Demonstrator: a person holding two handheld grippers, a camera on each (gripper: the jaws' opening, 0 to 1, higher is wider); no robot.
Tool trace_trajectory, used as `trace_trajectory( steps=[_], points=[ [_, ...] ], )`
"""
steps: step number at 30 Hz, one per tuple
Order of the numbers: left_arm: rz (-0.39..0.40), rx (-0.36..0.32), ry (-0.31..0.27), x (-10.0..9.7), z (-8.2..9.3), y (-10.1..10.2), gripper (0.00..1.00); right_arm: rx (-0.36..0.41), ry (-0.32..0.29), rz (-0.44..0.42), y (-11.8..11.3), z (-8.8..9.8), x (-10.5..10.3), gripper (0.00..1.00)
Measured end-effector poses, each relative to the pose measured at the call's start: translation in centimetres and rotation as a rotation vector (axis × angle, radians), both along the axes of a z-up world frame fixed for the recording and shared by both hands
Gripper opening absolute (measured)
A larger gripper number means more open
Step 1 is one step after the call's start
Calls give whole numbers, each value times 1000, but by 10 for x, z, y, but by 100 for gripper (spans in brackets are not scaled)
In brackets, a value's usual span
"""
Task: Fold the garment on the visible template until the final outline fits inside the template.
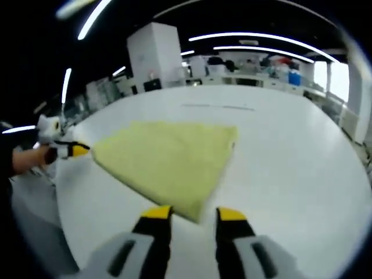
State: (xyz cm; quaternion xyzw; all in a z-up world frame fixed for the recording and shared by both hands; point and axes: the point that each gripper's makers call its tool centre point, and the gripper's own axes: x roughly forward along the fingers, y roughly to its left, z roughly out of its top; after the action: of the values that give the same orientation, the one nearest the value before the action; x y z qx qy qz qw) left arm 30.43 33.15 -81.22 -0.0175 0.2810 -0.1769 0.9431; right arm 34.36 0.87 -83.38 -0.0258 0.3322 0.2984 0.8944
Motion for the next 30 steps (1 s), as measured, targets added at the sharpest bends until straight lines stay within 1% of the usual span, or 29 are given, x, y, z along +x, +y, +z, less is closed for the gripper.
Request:
trace_trajectory(
  steps=[3, 5, 10, 13, 19, 22, 30],
  points=[
    [1, -9, 4, 0, -2, -2, 8, -7, 1, 6, 2, -4, -1, 21],
    [3, -28, 25, -1, -5, -4, 8, -11, 5, 14, 5, -7, -2, 19],
    [14, -37, 36, -1, -8, -6, 7, 5, 10, 7, 8, -7, -2, 16],
    [18, -34, 42, 1, -12, -5, 5, 18, 7, 10, 9, -7, 0, 15],
    [24, -29, 47, 2, -13, -2, 0, 11, 13, 11, 7, -8, 1, 9],
    [21, -21, 52, 2, -15, 0, 0, -1, 9, 15, 4, -9, 1, 4],
    [-15, 12, 56, -1, -12, 6, 0, -40, -13, 68, 4, -4, 2, 0]
  ],
)
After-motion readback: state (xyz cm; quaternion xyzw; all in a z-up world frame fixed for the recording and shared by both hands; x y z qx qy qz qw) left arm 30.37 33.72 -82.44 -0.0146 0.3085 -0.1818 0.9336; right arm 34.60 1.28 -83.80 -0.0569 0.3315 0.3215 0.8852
